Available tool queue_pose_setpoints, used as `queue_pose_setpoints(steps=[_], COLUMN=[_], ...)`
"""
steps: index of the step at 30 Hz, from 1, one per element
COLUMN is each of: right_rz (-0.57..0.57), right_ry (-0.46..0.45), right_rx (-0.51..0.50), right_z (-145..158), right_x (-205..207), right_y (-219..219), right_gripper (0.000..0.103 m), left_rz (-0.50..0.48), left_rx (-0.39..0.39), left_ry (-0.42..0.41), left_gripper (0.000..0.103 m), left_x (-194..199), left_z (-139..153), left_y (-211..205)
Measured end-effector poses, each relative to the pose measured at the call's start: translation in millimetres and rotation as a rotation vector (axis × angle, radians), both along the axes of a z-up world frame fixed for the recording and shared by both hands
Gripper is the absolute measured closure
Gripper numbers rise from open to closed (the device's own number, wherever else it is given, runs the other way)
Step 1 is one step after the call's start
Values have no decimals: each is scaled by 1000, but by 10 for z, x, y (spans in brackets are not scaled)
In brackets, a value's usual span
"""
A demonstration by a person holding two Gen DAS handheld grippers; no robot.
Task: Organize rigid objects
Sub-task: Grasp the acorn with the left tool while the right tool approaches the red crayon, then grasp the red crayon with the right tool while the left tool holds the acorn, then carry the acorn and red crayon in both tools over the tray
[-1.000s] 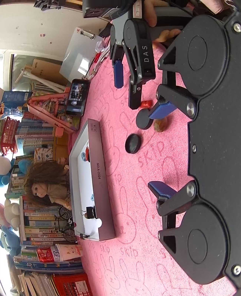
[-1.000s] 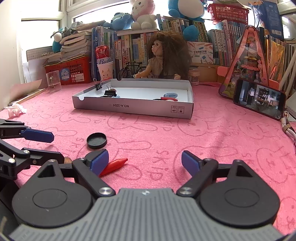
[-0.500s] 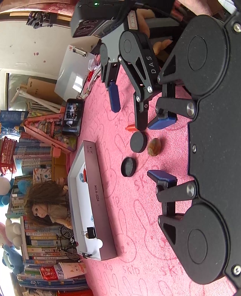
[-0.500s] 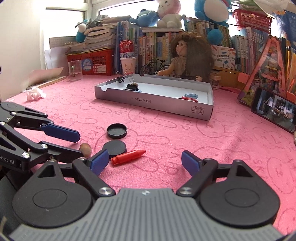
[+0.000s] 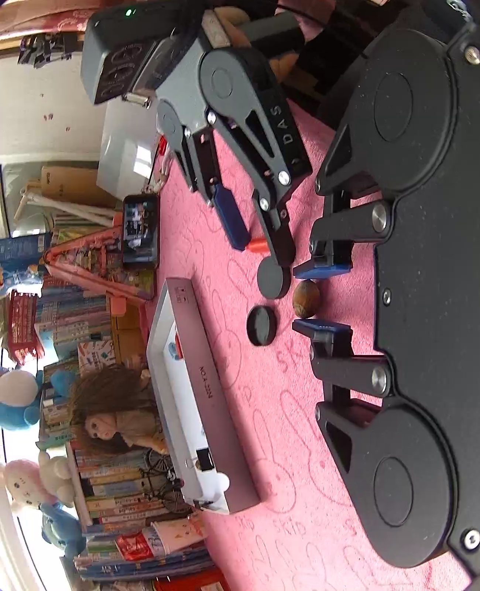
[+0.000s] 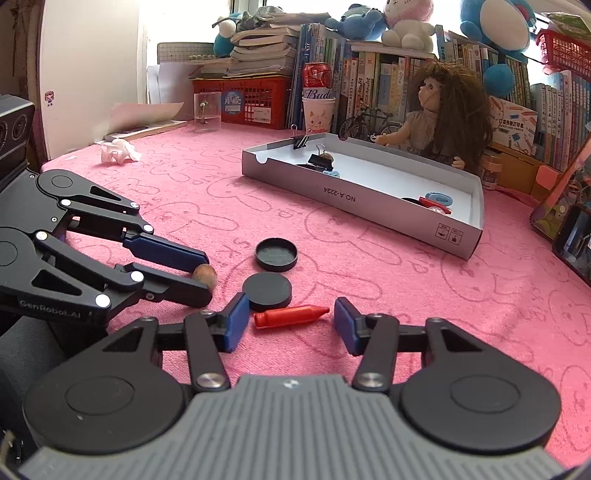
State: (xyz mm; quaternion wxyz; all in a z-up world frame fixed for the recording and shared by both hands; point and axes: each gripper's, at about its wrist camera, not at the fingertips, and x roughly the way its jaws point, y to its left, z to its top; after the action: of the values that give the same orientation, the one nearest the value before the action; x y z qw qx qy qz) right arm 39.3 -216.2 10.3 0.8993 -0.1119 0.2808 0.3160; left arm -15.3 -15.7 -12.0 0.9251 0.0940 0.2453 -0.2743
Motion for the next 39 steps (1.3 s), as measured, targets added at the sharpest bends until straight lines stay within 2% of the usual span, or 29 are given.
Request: queue_pose_setpoints(steps=[7, 22, 39], right_rz=[-41, -257, -344], right_ry=[-16, -74, -93], right_rx=[5, 64, 84], right_z=[18, 34, 22], right_x=[-16, 45, 74], right_y=[3, -225, -260], right_gripper=[53, 53, 53], left_rz=[73, 147, 185], left_rx=[-26, -54, -75], left_ry=[4, 31, 53], left_gripper=[81, 81, 81], left_x=[97, 196, 283], left_z=[43, 44, 50], left_y=[98, 161, 203])
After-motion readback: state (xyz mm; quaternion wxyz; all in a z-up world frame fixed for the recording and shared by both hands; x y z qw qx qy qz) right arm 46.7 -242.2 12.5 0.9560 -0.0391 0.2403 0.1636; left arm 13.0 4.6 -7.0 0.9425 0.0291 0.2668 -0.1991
